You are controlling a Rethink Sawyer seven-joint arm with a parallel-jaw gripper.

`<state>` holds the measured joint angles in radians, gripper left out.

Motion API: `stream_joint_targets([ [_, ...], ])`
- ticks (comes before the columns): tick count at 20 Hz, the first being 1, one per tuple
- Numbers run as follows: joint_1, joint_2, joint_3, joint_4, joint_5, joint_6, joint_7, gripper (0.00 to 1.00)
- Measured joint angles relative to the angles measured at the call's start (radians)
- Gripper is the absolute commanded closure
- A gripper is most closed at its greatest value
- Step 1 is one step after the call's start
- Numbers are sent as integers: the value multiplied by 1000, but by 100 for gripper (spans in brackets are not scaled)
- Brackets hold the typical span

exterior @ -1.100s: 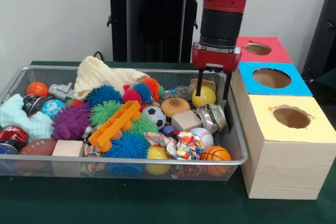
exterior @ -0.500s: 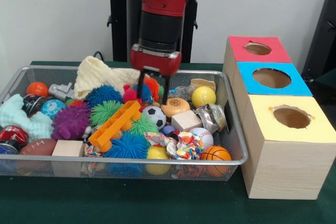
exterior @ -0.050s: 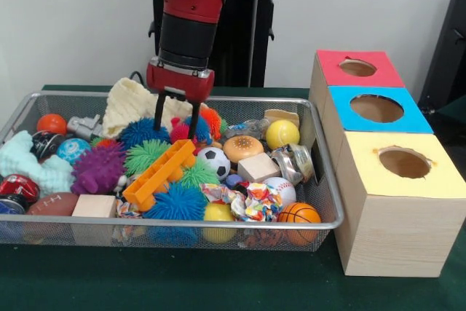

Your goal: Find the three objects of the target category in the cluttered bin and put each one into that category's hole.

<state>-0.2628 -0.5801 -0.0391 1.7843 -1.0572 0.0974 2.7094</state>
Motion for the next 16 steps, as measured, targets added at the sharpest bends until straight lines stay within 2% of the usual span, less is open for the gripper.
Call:
stream_joint_targets([
  [5,192,76,-160,1,42,-157,0,0],
  [8,310,131,-268,7,136,-294,0,0],
  [11,376,170,-367,17,236,-402,0,0],
  [13,404,193,-408,37,282,-469,0,0],
  [16,420,215,-434,64,308,-529,0,0],
])
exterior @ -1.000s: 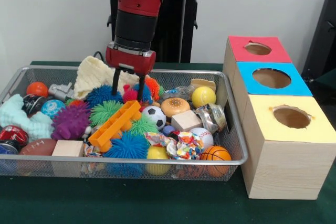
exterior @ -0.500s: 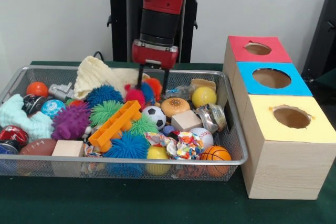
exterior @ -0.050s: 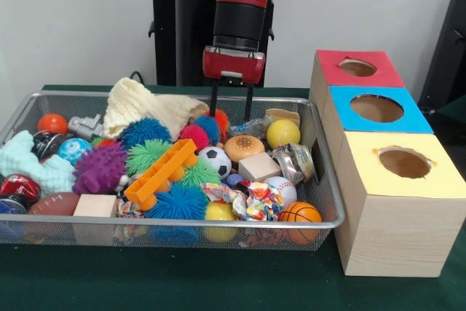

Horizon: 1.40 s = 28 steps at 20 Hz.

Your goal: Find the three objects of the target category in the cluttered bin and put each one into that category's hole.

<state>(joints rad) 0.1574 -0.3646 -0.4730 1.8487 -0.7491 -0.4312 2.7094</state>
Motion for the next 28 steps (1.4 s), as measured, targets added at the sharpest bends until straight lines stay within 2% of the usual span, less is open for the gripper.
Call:
stream_joint_targets([
  [6,-11,31,-17,50,1,-43,0,0],
  [17,-107,2,-17,53,-71,-45,0,0],
  [22,-115,-13,-17,54,-75,-18,0,0],
  [28,-118,-31,-2,54,-75,68,0,0],
])
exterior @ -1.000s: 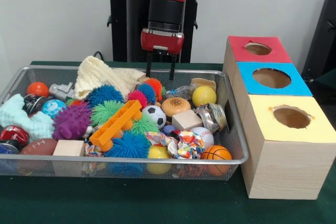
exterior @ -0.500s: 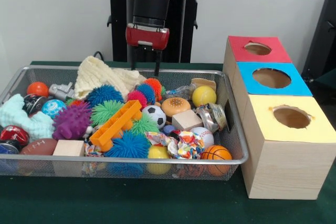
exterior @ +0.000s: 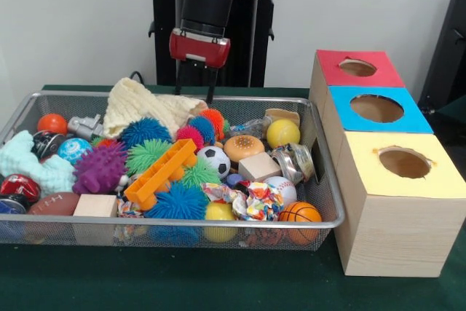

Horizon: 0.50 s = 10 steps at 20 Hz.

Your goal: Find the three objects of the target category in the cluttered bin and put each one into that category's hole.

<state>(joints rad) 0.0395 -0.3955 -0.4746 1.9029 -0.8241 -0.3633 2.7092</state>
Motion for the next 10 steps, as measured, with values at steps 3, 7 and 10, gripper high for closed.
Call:
stream_joint_targets([
  [3,-8,-13,13,0,0,47,0,0],
  [7,-26,-36,47,0,0,115,0,0],
  [10,-33,-48,63,0,0,140,0,0],
])
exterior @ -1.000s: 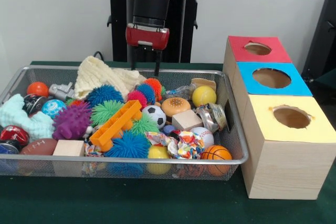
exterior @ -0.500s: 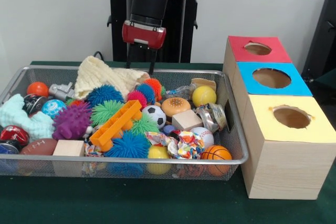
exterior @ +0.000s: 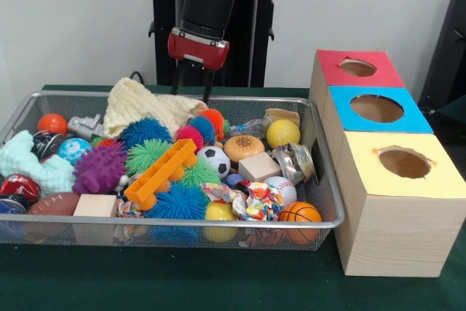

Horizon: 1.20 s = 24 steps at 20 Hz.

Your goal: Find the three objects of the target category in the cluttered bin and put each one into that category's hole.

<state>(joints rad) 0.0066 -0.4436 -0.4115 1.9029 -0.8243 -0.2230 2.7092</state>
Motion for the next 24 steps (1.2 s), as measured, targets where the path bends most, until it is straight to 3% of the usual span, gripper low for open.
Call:
stream_joint_targets([
  [15,-42,-51,150,0,-1,27,0,0],
  [24,-42,-54,176,0,-1,27,0,0],
])
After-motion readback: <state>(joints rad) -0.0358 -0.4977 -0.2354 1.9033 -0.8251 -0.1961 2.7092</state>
